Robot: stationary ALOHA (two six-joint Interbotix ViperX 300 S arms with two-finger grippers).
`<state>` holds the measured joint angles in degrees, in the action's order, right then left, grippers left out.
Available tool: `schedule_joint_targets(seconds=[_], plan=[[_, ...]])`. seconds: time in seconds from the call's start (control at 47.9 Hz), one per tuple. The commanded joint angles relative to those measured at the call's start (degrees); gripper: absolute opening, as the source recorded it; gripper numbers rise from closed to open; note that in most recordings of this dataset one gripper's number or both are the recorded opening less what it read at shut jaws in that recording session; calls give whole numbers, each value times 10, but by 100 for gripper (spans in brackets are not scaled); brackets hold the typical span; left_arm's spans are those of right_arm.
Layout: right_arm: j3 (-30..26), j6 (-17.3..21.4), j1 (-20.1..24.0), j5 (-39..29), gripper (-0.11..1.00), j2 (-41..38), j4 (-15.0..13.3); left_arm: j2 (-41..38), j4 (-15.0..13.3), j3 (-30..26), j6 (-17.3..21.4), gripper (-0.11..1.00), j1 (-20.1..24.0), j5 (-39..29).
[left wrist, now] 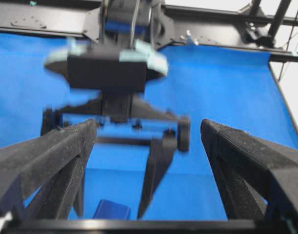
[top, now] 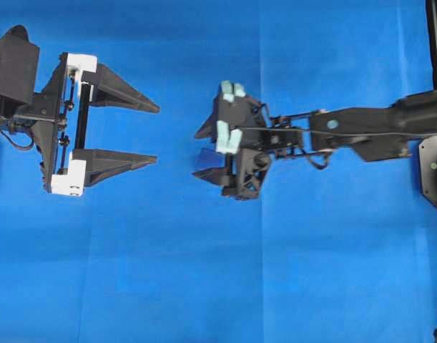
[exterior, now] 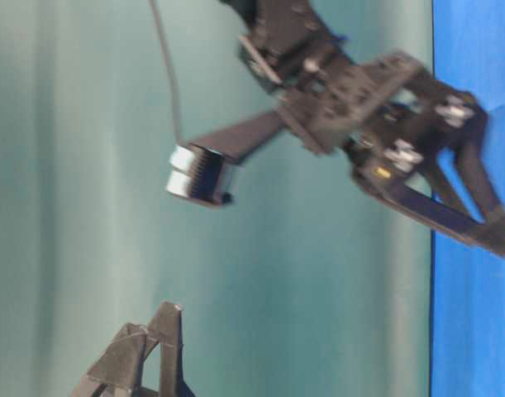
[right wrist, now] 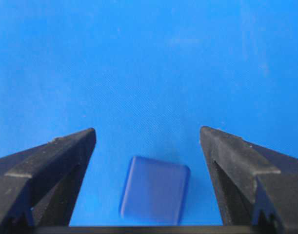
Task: Handover the blue block to the right arm after grasping it with the left arm, then place it in the designated position.
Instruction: 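Open the right gripper, release the cube, and retract right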
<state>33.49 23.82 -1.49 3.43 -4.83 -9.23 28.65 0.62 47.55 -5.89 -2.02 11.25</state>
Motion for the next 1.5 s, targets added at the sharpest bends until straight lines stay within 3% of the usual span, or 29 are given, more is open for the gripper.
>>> schedule_joint_targets(seconds=[0.0,0.501,0.982,1.19,1.483], plan=[[2,1,2,-23,80,53,1,7,1,-11,-1,91,1,3],[38,-4,7,-144,80,266,-12,7,0,-11,-1,91,1,3],[76,-1,7,-160,80,349,-11,7,0,-11,-1,91,1,-2],[72,-2,7,-137,80,339,-18,7,0,-11,-1,91,1,-2],[92,-3,2,-20,80,343,-47,7,0,-10,-2,91,1,-2]])
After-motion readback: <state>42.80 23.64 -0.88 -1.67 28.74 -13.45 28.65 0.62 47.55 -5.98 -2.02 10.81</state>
